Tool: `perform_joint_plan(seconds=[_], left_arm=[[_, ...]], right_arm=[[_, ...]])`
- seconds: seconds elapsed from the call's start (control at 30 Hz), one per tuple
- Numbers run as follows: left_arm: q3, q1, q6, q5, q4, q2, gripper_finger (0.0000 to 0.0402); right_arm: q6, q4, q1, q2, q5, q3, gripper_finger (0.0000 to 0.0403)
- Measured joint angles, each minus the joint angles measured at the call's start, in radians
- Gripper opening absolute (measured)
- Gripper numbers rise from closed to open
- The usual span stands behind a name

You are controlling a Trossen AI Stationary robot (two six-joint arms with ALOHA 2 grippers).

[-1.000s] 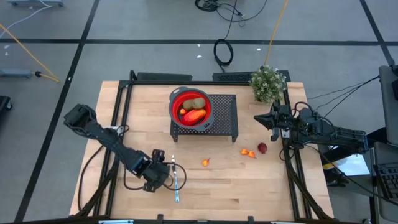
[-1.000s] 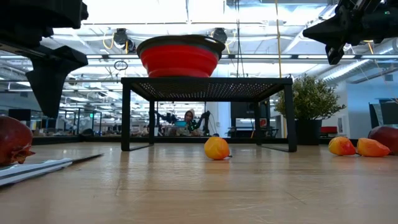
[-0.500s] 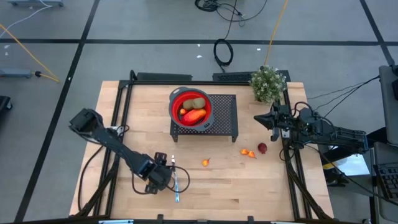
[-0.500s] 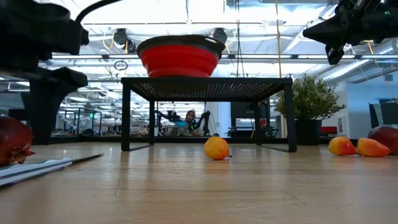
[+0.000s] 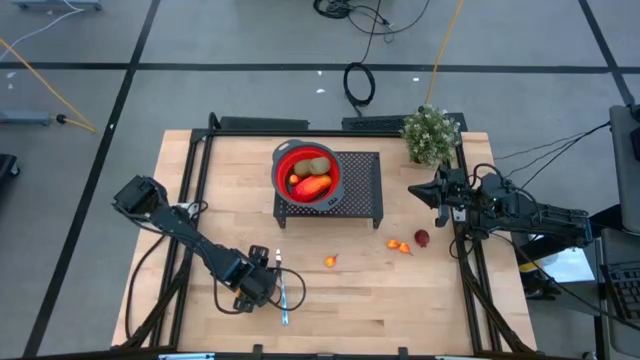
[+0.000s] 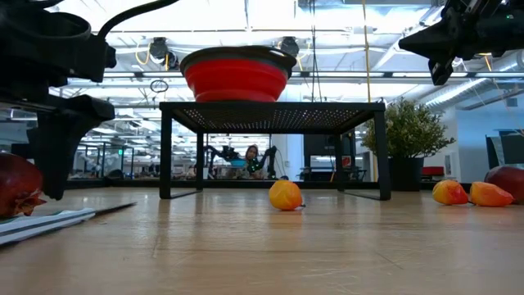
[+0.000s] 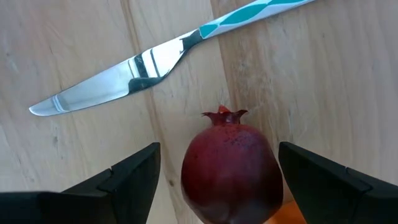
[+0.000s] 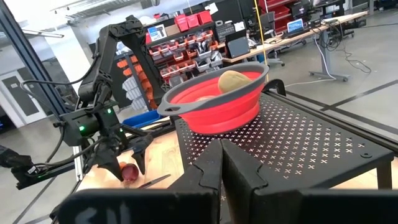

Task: Pick & Place Fruit
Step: Put the bottom left pomegranate into the strainer on the shelf

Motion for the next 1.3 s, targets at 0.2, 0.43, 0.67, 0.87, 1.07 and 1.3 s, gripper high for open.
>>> perform_joint_plan(seconds=[0.2,0.43,0.67,0.87,1.07,1.3], left_arm=[[0.0,0.0,0.026,0.005,-0.001,0.0,0.029],[0.0,0.0,0.025,0.005,-0.002,0.0,0.0214],[0.0,0.002,0.023,0.008,-0.013,-0.009,0.0181],[0.0,0.02,-0.006,0.007,-0.091,-0.078,0.0191],[0.0,0.047,-0.035,0.004,-0.136,-0.218,0.0179],[0.0,0.08,-0.15,-0.05,-0.133,-0.394,0.0185]], right_arm=[[0.0,0.0,0.0,0.0,0.0,0.0,0.0],[0.0,0.0,0.0,0.0,0.0,0.0,0.0],[0.0,0.0,0.0,0.0,0.0,0.001,0.0],[0.0,0.0,0.0,0.0,0.0,0.001,0.0],[0.0,-0.006,0.0,0.0,0.0,0.001,0.0],[0.0,-0.021,0.0,0.0,-0.001,0.001,0.0]])
